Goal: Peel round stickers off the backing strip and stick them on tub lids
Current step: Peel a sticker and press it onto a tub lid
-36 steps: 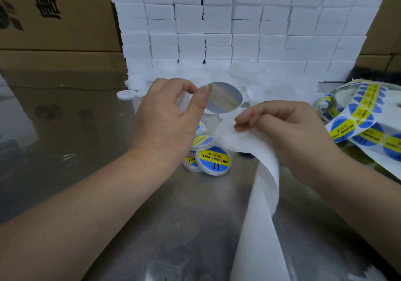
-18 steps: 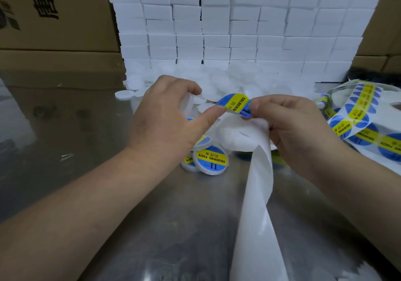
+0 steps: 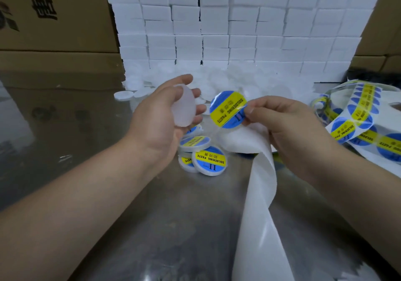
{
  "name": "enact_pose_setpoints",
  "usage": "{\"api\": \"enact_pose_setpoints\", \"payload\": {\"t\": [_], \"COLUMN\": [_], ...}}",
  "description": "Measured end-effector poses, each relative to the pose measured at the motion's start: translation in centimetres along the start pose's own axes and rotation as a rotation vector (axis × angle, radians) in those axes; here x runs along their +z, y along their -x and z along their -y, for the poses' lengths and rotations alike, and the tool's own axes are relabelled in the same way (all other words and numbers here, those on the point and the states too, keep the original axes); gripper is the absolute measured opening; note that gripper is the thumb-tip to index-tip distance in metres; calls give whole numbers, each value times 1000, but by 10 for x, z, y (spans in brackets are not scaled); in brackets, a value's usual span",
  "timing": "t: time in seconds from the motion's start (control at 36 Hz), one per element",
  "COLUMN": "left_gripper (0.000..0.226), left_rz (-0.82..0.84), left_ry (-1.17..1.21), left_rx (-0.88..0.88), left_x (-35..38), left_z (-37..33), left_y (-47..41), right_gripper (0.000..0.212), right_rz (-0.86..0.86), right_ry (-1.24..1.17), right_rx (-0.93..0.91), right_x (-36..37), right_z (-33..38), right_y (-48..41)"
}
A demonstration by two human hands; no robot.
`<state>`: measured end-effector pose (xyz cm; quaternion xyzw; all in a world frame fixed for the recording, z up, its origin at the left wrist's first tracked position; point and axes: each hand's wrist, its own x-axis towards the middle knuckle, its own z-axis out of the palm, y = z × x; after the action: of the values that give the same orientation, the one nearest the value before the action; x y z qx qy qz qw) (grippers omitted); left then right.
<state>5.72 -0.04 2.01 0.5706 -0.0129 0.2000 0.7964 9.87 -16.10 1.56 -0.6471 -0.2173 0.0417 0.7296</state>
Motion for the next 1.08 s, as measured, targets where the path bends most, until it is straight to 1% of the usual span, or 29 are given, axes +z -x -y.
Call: {"api": "enact_pose_setpoints", "payload": {"t": [0.06, 0.11, 0.19, 0.25, 0.28, 0.36, 0.44, 0.67, 0.81, 1.08], "left_gripper": [28, 28, 24, 24, 26, 33, 39, 39, 31, 35], "left_rz": [67, 110, 137, 147, 164, 210, 236, 324, 337, 341], "left_ry": [117, 173, 149, 146, 150, 163, 199, 176, 178, 79], "left_rx": [-65, -87, -67, -81, -99, -146, -154, -131, -113, -35], "left_x": [0, 0, 0, 1, 1, 2, 1, -2, 0, 1], "left_z": [1, 1, 2, 2, 2, 3, 3, 4, 4, 6], "left_y": [1, 1, 2, 3, 3, 5, 6, 6, 6, 8], "right_gripper": [27, 28, 28, 20, 15, 17, 19, 26, 22, 21], "right_rz": [109, 187, 257, 296, 312, 362, 377, 332, 332, 342], "right_ry": [37, 39, -9, -17, -29, -8, 59, 118, 150, 154], "right_rx": [7, 10, 8, -13, -18, -38, -64, -69, -66, -62], "right_x": [3, 5, 7, 7, 6, 6, 4, 2, 2, 1], "right_z": [-1, -2, -2, 0, 0, 0, -1, -4, -4, -5], "right_y": [3, 6, 9, 10, 10, 10, 9, 6, 5, 5]}}
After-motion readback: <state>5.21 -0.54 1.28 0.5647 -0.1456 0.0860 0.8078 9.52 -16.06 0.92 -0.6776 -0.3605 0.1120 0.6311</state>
